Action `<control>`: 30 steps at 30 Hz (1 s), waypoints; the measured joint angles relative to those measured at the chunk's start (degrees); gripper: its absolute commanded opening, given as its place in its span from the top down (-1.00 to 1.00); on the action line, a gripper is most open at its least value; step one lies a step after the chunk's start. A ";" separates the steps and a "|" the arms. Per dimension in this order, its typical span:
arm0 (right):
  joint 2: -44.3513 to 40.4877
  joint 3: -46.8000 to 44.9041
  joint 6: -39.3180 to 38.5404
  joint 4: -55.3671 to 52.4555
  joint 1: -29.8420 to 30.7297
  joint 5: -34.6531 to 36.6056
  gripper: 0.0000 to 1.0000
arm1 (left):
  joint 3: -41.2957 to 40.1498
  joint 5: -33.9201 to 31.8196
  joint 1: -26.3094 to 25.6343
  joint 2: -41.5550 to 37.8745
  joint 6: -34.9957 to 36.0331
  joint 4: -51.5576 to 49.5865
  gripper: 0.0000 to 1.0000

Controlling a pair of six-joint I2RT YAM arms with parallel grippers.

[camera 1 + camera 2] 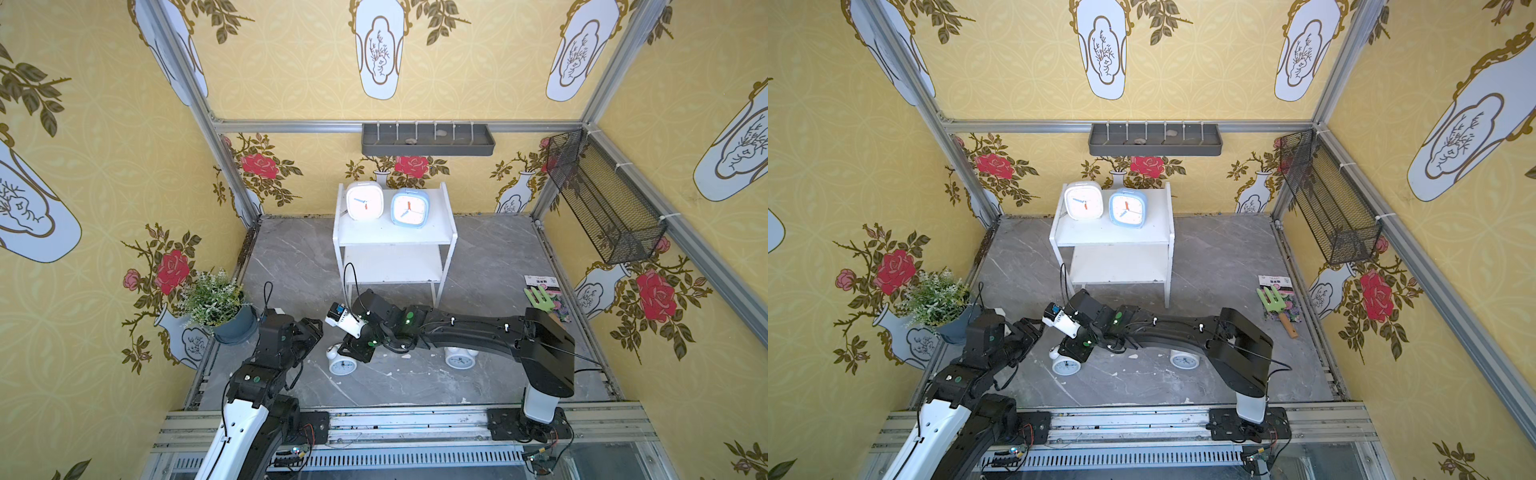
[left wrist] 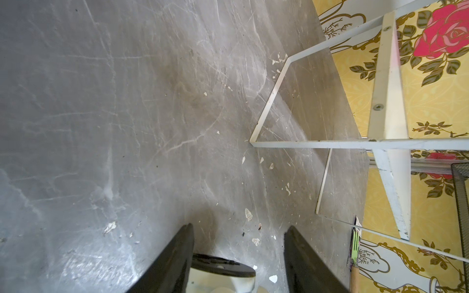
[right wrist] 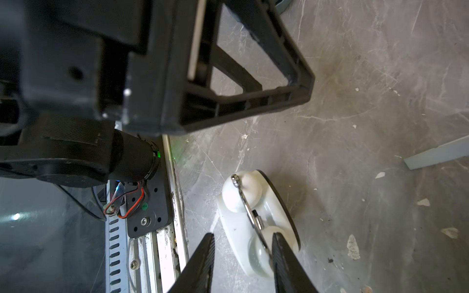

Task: Place the alarm clocks on the shelf by style
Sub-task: Pick up the alarm from the center of the board.

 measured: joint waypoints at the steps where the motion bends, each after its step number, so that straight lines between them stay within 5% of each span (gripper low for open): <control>1: 0.50 0.35 0.00 -0.13 0.00 0.20 0.22 | -0.13 0.42 0.04 0.00 0.00 0.13 -0.21; 20: 2.91 1.51 -0.02 0.04 0.02 0.85 0.57 | -1.99 1.29 0.04 0.39 0.02 2.19 -0.21; 27: 2.25 0.66 0.04 0.09 0.09 0.81 0.98 | -2.40 1.42 0.02 0.74 0.04 2.71 -0.21; 30: 1.57 -0.07 0.42 0.04 0.09 0.87 1.00 | -2.56 1.44 0.04 0.83 0.13 3.19 -0.20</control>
